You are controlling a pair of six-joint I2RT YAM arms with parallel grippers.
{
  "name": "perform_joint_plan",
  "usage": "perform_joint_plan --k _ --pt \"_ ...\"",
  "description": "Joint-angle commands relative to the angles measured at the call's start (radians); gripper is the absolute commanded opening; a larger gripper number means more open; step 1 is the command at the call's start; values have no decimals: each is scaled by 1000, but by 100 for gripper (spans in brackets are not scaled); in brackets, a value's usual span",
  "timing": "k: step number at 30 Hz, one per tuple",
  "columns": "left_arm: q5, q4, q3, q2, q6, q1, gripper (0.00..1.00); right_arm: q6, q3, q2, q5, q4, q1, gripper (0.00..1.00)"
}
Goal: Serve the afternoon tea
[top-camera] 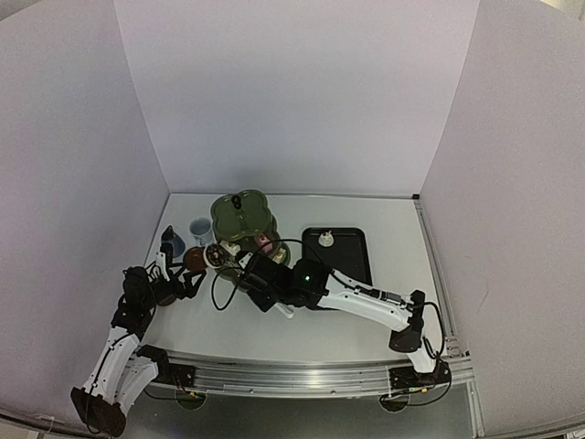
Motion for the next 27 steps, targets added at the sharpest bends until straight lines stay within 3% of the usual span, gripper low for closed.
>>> perform_joint_plan --k 1,8,27 --pt "-30 -21 10 -14 31 3 96 -40 -112 -64 110 24 6 0" --pt "-43 -10 1 -8 33 3 96 -112 -120 -35 196 -11 3 0" --pt "-69 -20 7 -22 65 3 96 -202 15 69 204 -15 -56 0"
